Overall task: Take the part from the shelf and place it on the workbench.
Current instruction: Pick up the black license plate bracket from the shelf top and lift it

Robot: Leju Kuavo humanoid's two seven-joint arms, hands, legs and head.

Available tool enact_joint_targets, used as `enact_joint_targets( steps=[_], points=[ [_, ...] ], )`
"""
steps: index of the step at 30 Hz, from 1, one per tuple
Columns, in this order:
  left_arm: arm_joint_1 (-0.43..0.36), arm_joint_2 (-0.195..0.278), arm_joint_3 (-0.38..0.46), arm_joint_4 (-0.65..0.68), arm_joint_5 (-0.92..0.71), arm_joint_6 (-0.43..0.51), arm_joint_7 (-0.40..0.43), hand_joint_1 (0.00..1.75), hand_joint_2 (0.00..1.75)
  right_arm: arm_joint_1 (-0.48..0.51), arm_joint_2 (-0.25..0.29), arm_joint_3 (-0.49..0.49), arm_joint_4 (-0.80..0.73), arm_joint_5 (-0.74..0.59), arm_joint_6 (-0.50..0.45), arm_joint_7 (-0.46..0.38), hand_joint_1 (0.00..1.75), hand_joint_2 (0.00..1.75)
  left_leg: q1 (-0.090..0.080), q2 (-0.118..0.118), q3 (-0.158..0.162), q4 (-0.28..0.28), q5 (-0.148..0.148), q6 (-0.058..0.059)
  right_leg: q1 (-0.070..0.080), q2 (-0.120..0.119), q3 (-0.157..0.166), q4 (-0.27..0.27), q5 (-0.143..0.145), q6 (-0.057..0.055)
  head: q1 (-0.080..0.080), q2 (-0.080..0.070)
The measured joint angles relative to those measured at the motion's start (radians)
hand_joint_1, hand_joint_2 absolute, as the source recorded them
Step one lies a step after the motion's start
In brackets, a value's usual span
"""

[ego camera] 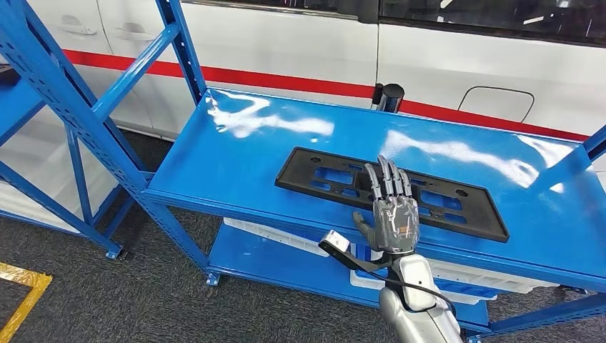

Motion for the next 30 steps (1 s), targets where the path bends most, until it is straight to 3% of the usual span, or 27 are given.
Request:
enact_joint_targets(
  steps=[2,3,5,9,11,13,14,15,16,18,20,22,26,30],
  points=[
    [0.001,0.000,0.000,0.000,0.001,-0.001,-0.002,0.00,0.00,-0.004,0.000,0.000,0.024,0.010,0.004,0.006,0.00,1.75,-0.001,-0.004,0.008,0.001,-0.006,-0.004,-0.001,-0.001,0.042,-0.125,0.072,0.017,0.001,0.000],
    [0.001,0.000,0.000,0.000,0.001,-0.001,-0.003,0.00,0.00,-0.008,0.000,-0.001,0.034,0.014,0.007,0.009,0.00,1.75,-0.003,-0.006,0.011,0.003,-0.010,-0.008,-0.001,-0.001,0.068,-0.194,0.108,0.017,0.001,0.000],
    [0.001,0.000,0.000,0.000,0.001,-0.001,-0.004,0.00,0.00,-0.018,0.002,-0.001,0.050,0.020,0.013,0.013,0.00,1.75,-0.007,-0.009,0.015,0.007,-0.017,-0.017,0.003,-0.002,0.100,-0.270,0.149,0.003,0.002,0.000],
    [0.001,0.002,0.000,0.000,0.001,-0.001,-0.006,0.00,0.00,-0.037,0.006,0.000,0.070,0.037,0.028,0.024,0.00,1.75,-0.004,-0.007,0.010,0.028,-0.035,-0.034,-0.004,-0.002,0.111,-0.276,0.158,-0.027,0.000,0.000],
    [0.001,0.003,0.000,0.000,0.000,-0.003,-0.006,0.00,0.00,-0.048,0.007,-0.001,0.080,0.050,0.041,0.035,0.00,1.75,0.004,-0.004,-0.031,0.118,-0.089,-0.049,-0.010,-0.002,0.116,-0.278,0.159,-0.037,-0.004,0.000],
    [0.002,0.004,0.000,0.000,-0.001,-0.004,-0.006,0.00,0.00,-0.056,0.008,-0.003,0.090,0.055,0.050,0.042,0.00,1.75,0.012,0.001,-0.098,0.253,-0.148,-0.063,-0.010,-0.003,0.116,-0.278,0.158,-0.040,-0.006,0.000],
    [0.003,0.004,0.000,0.000,-0.002,-0.005,-0.006,0.00,0.00,-0.059,0.008,-0.004,0.095,0.055,0.051,0.043,0.00,1.75,0.017,0.004,-0.120,0.294,-0.156,-0.067,-0.011,-0.003,0.117,-0.278,0.157,-0.041,-0.006,0.000],
    [0.003,0.005,0.000,0.000,-0.002,-0.005,-0.006,0.00,0.00,-0.062,0.008,-0.005,0.100,0.056,0.053,0.046,0.00,1.75,0.022,0.006,-0.123,0.297,-0.145,-0.071,-0.012,-0.002,0.118,-0.278,0.157,-0.040,-0.006,0.000],
    [0.003,0.006,0.000,0.000,-0.002,-0.004,-0.006,0.00,0.00,-0.065,0.008,-0.005,0.104,0.060,0.055,0.051,0.00,1.75,0.026,0.007,-0.105,0.259,-0.118,-0.073,-0.013,-0.002,0.120,-0.278,0.156,-0.039,-0.006,0.000],
    [0.002,0.007,0.000,0.000,-0.004,0.001,-0.006,0.00,0.00,-0.075,0.007,-0.009,0.111,0.068,0.064,0.062,0.00,1.75,0.030,0.009,-0.032,0.118,-0.056,-0.073,-0.015,0.001,0.125,-0.277,0.153,-0.035,-0.007,0.000],
    [0.000,0.006,0.000,0.000,-0.005,0.004,-0.004,0.00,0.00,-0.089,0.006,-0.019,0.120,0.074,0.080,0.073,0.86,1.75,0.027,0.008,0.017,0.026,-0.032,-0.067,-0.010,0.002,0.126,-0.277,0.148,-0.024,-0.006,0.000],
    [-0.001,0.004,0.000,0.000,-0.006,0.004,-0.002,0.00,0.00,-0.104,0.002,-0.031,0.129,0.080,0.101,0.084,1.73,1.75,0.021,0.006,0.025,0.012,-0.031,-0.063,-0.002,0.002,0.123,-0.276,0.142,-0.020,-0.004,0.000],
    [0.001,0.003,0.000,0.000,-0.019,-0.001,0.004,0.00,0.00,-0.131,-0.008,-0.050,0.152,0.095,0.174,0.107,1.75,1.75,0.007,0.003,0.025,0.012,-0.029,-0.056,-0.005,0.002,0.123,-0.281,0.143,-0.013,-0.003,0.000],
    [0.001,0.004,0.000,0.000,-0.027,-0.009,0.005,0.00,0.00,-0.138,-0.017,-0.058,0.161,0.107,0.210,0.116,1.75,1.75,0.005,0.001,0.024,0.012,-0.030,-0.048,-0.007,0.001,0.131,-0.290,0.147,-0.006,-0.003,0.000]
  ],
)
